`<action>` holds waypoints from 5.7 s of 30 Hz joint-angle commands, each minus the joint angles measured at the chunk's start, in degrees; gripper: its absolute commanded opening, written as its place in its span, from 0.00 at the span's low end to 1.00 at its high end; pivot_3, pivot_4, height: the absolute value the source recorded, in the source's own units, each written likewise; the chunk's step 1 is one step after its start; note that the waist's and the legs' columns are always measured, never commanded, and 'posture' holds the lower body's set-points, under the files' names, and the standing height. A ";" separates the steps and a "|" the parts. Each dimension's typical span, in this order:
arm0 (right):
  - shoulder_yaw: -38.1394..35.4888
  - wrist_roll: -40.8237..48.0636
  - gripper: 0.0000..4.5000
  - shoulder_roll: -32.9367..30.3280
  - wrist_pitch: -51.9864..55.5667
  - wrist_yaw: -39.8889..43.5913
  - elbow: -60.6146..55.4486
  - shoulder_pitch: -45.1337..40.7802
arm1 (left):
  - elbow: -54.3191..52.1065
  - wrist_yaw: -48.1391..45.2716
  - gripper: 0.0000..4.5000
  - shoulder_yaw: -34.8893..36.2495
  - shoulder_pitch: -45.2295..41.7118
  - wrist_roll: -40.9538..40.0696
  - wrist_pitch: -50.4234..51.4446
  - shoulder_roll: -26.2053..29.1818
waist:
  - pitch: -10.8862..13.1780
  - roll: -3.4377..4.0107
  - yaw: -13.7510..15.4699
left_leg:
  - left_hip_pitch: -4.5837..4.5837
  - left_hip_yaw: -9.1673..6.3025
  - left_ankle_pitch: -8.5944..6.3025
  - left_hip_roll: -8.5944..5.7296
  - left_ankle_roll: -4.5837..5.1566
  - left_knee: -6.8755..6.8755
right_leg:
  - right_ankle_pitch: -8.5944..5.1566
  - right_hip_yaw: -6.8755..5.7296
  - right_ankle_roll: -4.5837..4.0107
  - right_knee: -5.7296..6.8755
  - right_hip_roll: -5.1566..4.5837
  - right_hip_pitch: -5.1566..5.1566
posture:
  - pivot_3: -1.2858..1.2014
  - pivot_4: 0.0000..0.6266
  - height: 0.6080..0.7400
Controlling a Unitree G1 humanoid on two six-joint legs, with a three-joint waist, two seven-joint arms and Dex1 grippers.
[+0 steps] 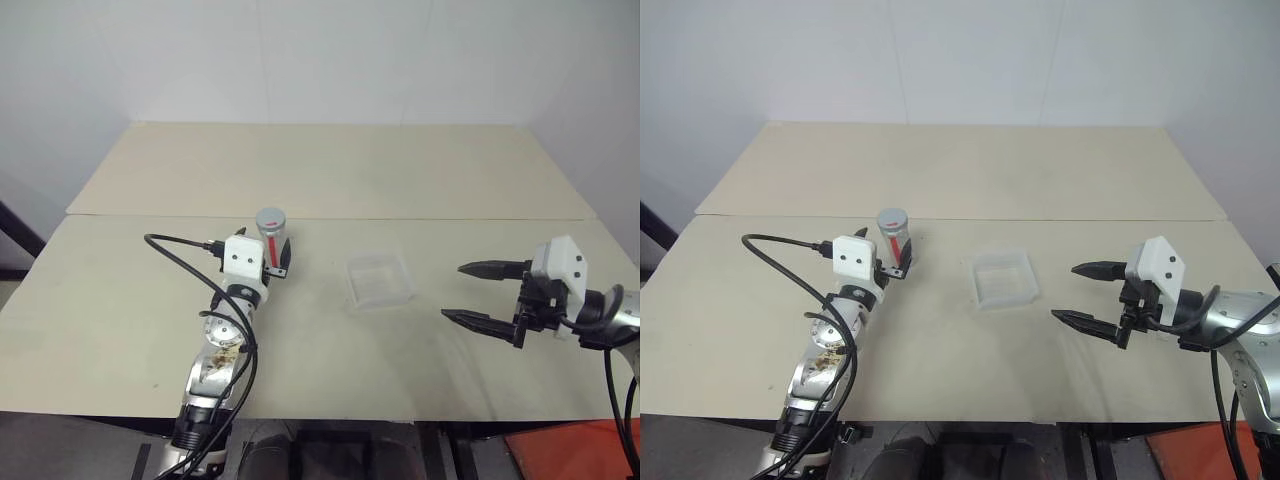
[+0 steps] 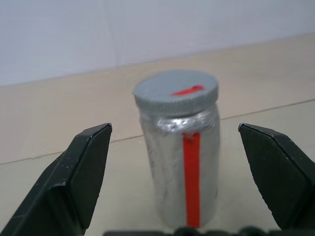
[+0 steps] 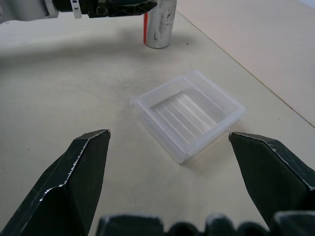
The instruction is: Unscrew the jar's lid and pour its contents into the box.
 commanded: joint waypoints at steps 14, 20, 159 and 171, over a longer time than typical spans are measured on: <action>-2.40 0.81 1.00 -1.32 -1.31 0.52 -0.60 -2.33 | 3.90 12.25 1.00 -0.81 -5.46 6.49 2.49 -8.09 | 0.02 -0.04 0.20 | -0.02 -0.02 0.01 -0.06 -0.01 0.00 | 0.01 -0.01 0.02 -0.01 -0.03 0.00 | 0.52 0.24 1.00; -2.11 0.37 1.00 -1.74 -1.47 0.59 -0.32 -2.87 | 7.29 15.86 1.00 -2.68 -6.35 8.72 0.54 -11.05 | 0.02 -0.05 0.36 | -0.02 -0.02 0.00 -0.06 0.00 0.00 | 0.01 0.00 0.03 -0.01 -0.04 0.00 | 0.52 0.24 1.00; 29.27 -5.05 0.60 22.84 3.00 3.63 15.61 -41.18 | 21.21 -85.87 0.46 -3.85 -34.09 -28.95 0.22 18.31 | 0.02 -0.01 -1.70 | -0.93 -0.08 0.15 0.12 -0.23 0.53 | 0.00 -0.15 0.05 0.70 0.47 -0.98 | 0.52 0.24 1.00; 33.02 -10.86 0.60 28.51 -9.68 19.08 40.20 -55.10 | 20.04 -89.70 0.46 -7.44 -35.16 -29.70 -1.15 19.22 | 0.02 0.01 -2.05 | -0.83 -0.04 0.17 0.19 -0.25 0.52 | 0.01 -0.12 0.05 0.81 0.54 -1.02 | 0.52 0.24 1.00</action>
